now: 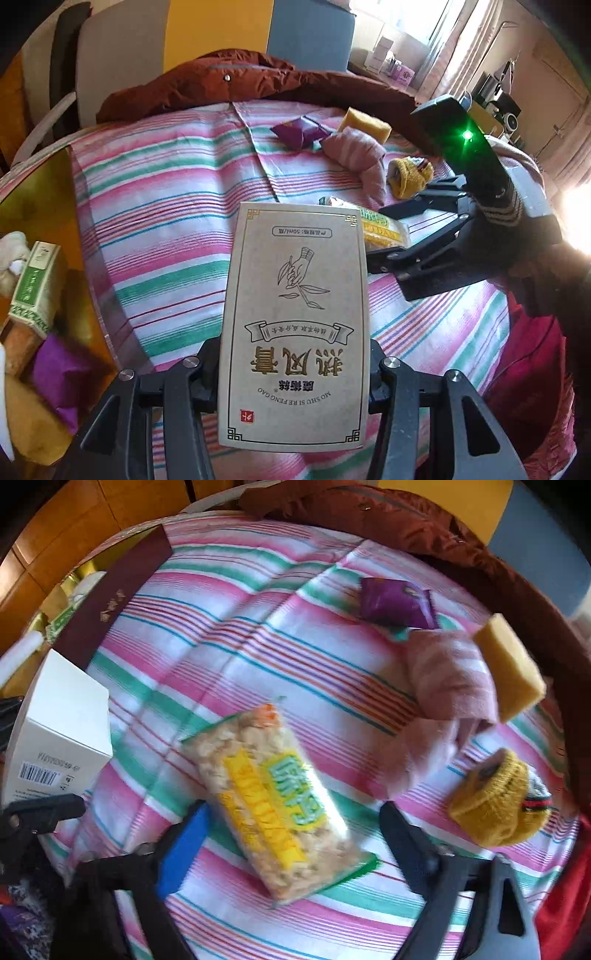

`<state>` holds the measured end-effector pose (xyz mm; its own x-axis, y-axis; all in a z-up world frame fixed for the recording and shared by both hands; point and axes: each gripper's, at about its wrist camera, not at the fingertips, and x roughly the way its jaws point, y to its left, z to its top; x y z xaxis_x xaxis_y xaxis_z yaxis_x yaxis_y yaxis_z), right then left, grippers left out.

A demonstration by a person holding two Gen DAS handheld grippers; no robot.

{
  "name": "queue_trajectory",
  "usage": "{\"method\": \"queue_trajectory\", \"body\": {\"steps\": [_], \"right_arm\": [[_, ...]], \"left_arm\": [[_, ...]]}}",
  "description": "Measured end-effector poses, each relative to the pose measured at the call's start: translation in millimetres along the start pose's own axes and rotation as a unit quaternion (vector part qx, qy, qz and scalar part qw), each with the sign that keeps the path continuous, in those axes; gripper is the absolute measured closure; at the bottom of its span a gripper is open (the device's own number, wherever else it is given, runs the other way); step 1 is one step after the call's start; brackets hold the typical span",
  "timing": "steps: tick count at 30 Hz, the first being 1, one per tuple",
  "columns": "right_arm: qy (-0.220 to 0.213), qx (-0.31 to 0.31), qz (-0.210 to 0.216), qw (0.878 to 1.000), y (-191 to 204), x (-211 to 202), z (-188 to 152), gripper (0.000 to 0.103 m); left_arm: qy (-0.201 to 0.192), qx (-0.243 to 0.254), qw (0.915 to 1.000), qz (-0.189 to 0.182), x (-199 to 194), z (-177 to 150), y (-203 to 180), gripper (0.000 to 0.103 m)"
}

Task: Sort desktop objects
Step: 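Grasp the white tea box with the left tool while the right tool grasps the WEIDAN cracker packet, then carry the white tea box and WEIDAN packet into the gold tray and release both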

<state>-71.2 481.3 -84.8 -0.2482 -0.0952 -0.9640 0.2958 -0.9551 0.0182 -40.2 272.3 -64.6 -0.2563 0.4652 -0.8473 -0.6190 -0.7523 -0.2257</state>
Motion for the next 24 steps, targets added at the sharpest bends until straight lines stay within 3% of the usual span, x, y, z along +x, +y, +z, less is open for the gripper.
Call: {"method": "queue_trajectory", "body": {"steps": [2,4,11,18,23,24], "right_arm": [[-0.005,-0.006,0.001,1.0,5,-6,-1,0.046],[-0.006,-0.01,-0.004,1.0,10,-10,-3,0.053],[-0.024,0.04,-0.006,0.999,7,-23,-17,0.055],[-0.095,0.097,0.029,0.99,4,-68,-18,0.055],[-0.138,0.098,0.067,0.983,104,-65,34,0.055],[-0.147,0.096,0.077,0.981,108,-75,27,0.055]], "left_arm": [[-0.007,-0.002,1.0,-0.002,-8,-2,1,0.05],[-0.014,-0.004,0.9999,-0.005,-16,-4,2,0.05],[-0.039,-0.015,0.9991,-0.011,-42,-12,8,0.05],[-0.083,-0.053,0.9951,-0.002,-82,-14,40,0.05],[-0.112,-0.106,0.9878,0.021,-110,-17,85,0.05],[-0.118,-0.114,0.9861,0.026,-115,-18,93,0.05]]}}
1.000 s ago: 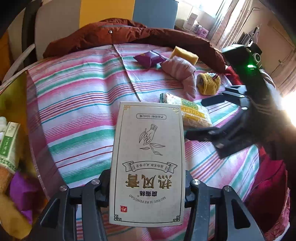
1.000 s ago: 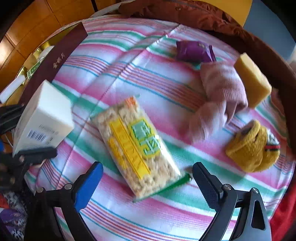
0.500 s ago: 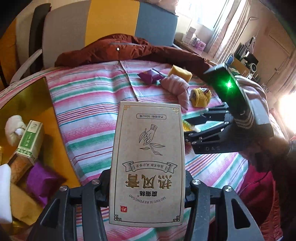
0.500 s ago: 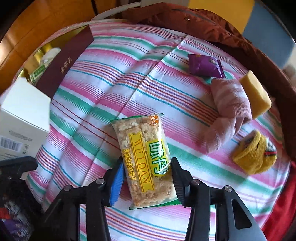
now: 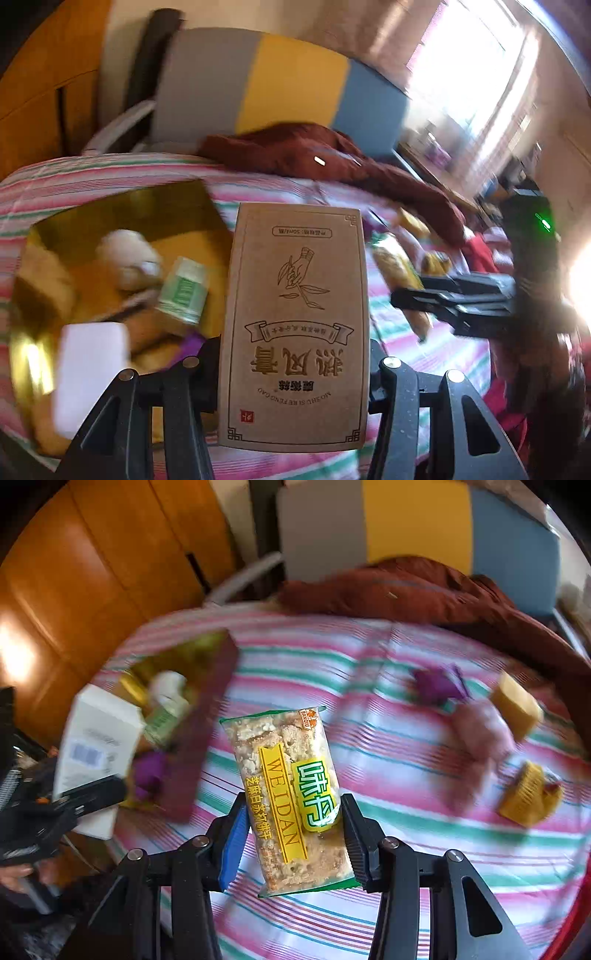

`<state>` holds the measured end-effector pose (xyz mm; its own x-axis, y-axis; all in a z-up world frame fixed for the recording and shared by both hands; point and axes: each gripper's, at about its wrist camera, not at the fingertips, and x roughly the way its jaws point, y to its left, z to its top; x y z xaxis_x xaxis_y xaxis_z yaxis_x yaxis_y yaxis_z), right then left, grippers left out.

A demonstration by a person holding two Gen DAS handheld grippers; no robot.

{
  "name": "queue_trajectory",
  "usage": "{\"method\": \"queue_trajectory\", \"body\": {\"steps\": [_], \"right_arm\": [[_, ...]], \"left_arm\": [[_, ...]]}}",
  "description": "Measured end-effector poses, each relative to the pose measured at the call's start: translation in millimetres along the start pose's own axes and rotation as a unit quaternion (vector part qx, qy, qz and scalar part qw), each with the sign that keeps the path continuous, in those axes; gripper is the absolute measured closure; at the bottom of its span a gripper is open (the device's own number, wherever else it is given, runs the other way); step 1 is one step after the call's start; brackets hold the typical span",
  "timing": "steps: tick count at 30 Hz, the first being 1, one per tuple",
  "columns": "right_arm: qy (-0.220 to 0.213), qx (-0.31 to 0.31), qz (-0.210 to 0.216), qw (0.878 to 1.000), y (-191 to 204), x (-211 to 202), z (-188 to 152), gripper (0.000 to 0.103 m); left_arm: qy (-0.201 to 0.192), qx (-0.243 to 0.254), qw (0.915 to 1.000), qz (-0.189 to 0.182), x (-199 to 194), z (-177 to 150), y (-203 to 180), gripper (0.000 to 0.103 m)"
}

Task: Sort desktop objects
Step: 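Carry the white tea box and WEIDAN packet into the gold tray and release both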

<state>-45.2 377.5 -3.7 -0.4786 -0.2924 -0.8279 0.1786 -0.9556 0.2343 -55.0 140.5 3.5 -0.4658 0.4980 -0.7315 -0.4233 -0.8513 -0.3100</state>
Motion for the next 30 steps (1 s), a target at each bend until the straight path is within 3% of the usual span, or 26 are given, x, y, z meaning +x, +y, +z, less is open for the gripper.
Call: {"method": "queue_trajectory", "body": {"steps": [6,16,23,30], "right_arm": [[-0.016,-0.015,0.054,0.998,53,11,23,0.055],[0.006,-0.029,0.103,0.994,143,64,59,0.055],[0.023,-0.034,0.097,0.994,183,102,76,0.055],[0.026,-0.036,0.086,0.995,197,117,80,0.052]], "left_arm": [[-0.035,-0.058,0.9964,0.051,-28,7,63,0.05],[-0.054,-0.101,0.9795,0.165,-46,-7,139,0.05],[-0.043,-0.115,0.9741,0.19,-36,-20,158,0.05],[-0.052,-0.11,0.9716,0.203,-41,-28,154,0.046]]}}
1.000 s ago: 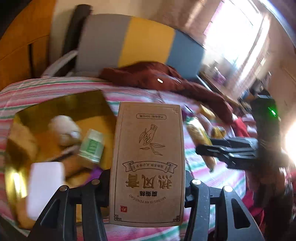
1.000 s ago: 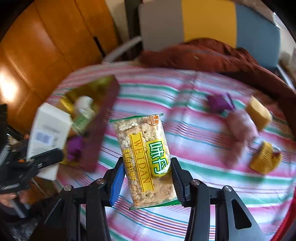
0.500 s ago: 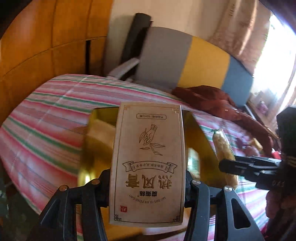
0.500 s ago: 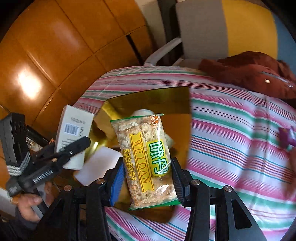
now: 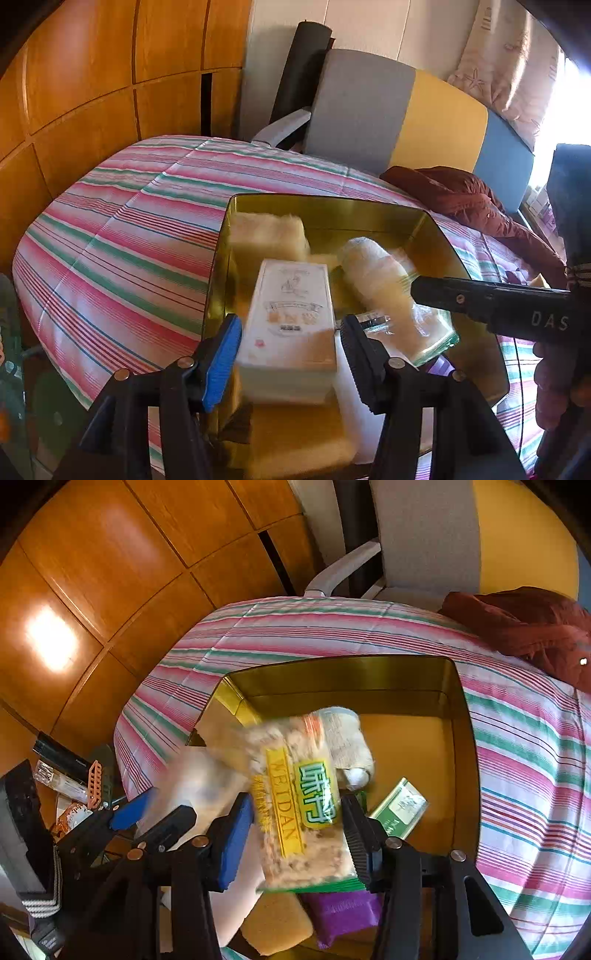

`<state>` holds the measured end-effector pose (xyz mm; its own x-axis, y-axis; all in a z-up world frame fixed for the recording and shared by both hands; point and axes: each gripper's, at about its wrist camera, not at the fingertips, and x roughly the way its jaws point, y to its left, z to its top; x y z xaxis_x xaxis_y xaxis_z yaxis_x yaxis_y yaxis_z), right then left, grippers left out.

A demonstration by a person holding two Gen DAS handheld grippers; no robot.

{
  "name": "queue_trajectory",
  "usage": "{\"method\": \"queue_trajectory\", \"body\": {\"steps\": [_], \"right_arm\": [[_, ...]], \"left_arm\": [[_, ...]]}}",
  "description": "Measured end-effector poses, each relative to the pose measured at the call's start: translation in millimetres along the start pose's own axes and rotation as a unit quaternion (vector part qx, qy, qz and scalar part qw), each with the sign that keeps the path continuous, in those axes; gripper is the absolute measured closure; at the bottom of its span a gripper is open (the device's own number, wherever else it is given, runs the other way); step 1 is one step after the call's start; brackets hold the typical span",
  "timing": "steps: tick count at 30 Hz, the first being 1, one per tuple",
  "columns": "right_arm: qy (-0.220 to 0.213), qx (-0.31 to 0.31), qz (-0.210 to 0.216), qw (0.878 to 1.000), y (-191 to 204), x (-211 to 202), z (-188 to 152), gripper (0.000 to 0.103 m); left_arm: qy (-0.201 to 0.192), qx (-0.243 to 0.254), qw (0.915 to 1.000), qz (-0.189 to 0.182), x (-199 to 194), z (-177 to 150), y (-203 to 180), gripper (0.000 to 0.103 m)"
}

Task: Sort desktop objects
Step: 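Carry the white tea box and WEIDAN packet into the gold tray and release both, then move both open tools back to the remaining items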

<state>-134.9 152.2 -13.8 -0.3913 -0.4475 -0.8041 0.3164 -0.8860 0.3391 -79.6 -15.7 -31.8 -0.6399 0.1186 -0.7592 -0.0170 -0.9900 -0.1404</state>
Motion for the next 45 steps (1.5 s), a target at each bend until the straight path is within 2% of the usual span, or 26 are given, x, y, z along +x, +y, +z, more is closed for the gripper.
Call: {"method": "queue_trajectory", "body": {"steps": [9,15,28,38,45], "right_arm": [[-0.006,-0.013,-0.016,1.0,9,-6,-11,0.052],[-0.026,-0.021,-0.036,0.999,12,-19,-25,0.044],[-0.067,-0.033,-0.087,0.993,22,-42,-51,0.01],[-0.102,-0.025,-0.122,0.987,19,-60,-64,0.001],[-0.126,-0.026,-0.159,0.979,14,-73,-75,0.0]], "left_arm": [[-0.017,0.006,0.9998,0.007,-15,-4,0,0.044],[-0.025,0.011,0.9996,0.012,-26,-9,-2,0.043],[-0.045,0.03,0.9983,0.021,-46,-16,-13,0.038],[-0.053,0.044,0.9973,0.025,-59,-21,-25,0.033],[-0.054,0.061,0.9963,0.027,-65,-24,-39,0.031]]}}
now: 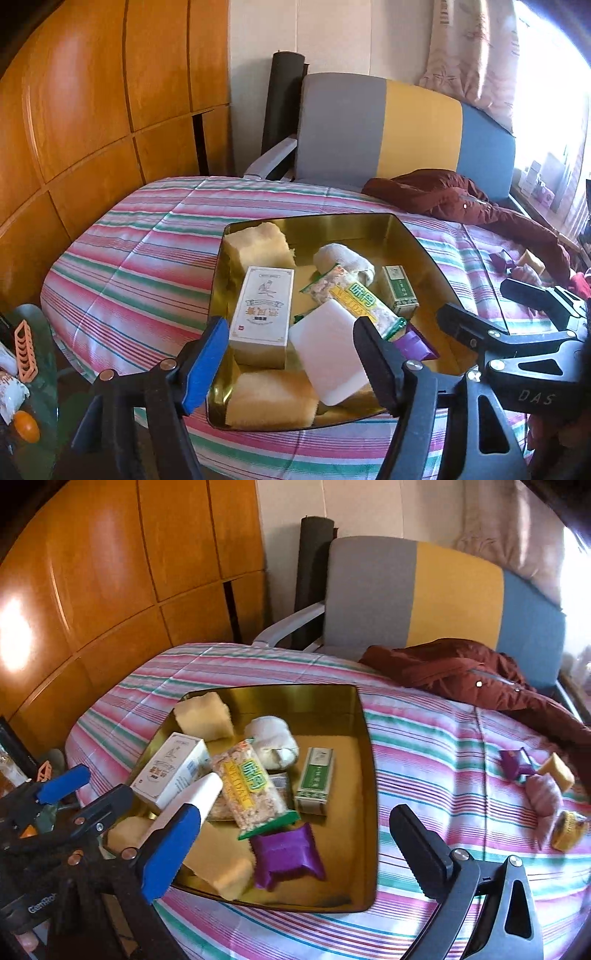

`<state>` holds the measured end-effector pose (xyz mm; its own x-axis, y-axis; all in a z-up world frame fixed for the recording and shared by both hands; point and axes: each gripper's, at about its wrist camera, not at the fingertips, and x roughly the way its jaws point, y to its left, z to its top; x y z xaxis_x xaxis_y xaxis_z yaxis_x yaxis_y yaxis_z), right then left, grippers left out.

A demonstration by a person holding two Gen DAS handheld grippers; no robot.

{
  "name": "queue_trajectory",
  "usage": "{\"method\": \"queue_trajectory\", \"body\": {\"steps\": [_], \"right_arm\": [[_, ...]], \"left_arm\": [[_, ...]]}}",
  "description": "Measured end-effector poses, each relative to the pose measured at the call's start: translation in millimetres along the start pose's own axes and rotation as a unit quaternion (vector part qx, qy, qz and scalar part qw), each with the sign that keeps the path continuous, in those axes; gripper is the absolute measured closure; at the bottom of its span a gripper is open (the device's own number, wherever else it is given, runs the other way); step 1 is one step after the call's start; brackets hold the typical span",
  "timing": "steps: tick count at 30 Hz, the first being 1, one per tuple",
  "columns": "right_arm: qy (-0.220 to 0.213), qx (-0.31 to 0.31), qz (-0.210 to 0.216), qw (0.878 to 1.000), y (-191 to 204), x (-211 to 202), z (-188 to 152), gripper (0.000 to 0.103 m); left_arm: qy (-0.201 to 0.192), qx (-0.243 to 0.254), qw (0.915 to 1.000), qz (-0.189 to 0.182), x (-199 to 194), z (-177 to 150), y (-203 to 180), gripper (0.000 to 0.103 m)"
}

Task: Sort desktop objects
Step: 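Move both open tools back to the remaining items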

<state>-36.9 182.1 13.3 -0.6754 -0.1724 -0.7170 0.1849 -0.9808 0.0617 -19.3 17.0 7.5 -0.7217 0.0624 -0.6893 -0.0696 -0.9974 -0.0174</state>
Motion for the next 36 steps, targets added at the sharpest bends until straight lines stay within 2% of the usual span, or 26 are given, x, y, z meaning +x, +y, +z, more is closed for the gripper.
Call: {"method": "queue_trajectory", "body": {"steps": [8,18,36], "right_arm": [[-0.004,0.017,-0.018,1.0,-20,-6,-9,0.0],[-0.005,0.033,-0.039,0.999,-49,-11,-18,0.001],[0.008,0.096,-0.109,0.989,-140,-26,-36,0.001]], "left_arm": [[-0.007,0.032,0.9994,-0.005,-7,1,-23,0.028],[-0.009,0.076,0.9966,-0.033,-8,5,-64,0.028],[-0.001,0.151,0.9846,-0.088,0,6,-141,0.028]]}}
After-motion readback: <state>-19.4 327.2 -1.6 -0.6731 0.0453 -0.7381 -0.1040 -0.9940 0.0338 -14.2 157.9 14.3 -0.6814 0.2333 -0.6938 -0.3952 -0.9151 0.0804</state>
